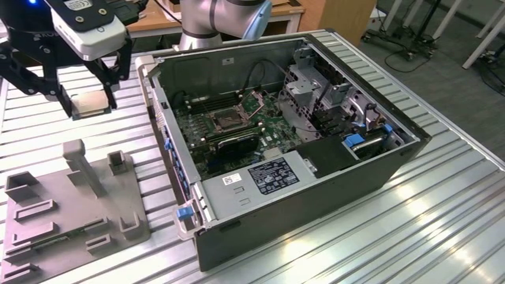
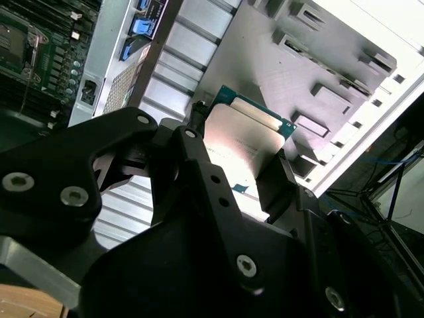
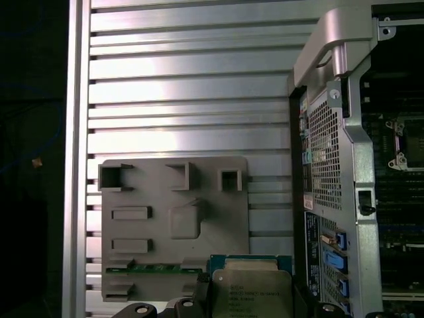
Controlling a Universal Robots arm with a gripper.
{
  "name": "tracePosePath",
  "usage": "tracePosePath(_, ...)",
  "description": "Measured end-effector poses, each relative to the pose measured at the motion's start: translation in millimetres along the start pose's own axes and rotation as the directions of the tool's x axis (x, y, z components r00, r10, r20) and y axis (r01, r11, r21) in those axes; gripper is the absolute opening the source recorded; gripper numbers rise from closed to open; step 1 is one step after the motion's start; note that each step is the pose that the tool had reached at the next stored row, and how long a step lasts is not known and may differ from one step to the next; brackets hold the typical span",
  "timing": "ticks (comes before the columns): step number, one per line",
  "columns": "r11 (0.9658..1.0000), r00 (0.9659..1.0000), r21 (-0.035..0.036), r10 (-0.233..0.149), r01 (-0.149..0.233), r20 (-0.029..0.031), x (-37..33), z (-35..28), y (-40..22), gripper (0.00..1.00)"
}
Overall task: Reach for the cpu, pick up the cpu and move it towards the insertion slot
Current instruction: 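Pick up the cpu and move it towards the insertion slot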
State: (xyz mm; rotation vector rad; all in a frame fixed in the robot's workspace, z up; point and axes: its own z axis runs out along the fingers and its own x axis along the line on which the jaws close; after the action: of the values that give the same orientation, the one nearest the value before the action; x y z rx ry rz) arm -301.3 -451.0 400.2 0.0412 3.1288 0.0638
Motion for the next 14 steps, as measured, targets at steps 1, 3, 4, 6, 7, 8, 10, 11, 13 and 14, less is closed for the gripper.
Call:
tracePosePath(1, 1.0, 1.0, 0.0, 0.0, 0.0, 0.0, -0.4, 0.0, 0.0, 0.55)
tracePosePath(3, 1.0, 1.0, 0.0, 0.0, 0.0, 0.0, -1.3, 0.0, 0.0, 0.55)
tracePosePath(4, 1.0, 1.0, 0.0001, 0.0, 0.0, -0.0001, -1.8, 0.0, 0.0, 0.55)
tracePosePath(6, 1.0, 1.0, -0.0001, 0.0, 0.0, 0.0001, -2.5, 0.1, 0.0, 0.55)
tracePosePath(7, 1.0, 1.0, 0.0, 0.0, 0.0, 0.0, -2.9, 0.1, 0.1, 0.55)
tracePosePath(8, 1.0, 1.0, 0.0, 0.0, 0.0, 0.0, -3.4, 0.0, 0.1, 0.55)
tracePosePath(10, 1.0, 1.0, -0.0001, 0.0, 0.0, 0.0, -4.2, 0.1, 0.1, 0.55)
tracePosePath(11, 1.0, 1.0, 0.0, 0.0, 0.0, -0.0001, -4.8, 0.0, 0.1, 0.55)
tracePosePath(13, 1.0, 1.0, 0.0, 0.0, 0.0, 0.0, -5.4, 0.1, 0.1, 0.55)
tracePosePath(14, 1.0, 1.0, -0.0001, 0.0, 0.0, 0.0001, -5.7, 0.1, 0.1, 0.55)
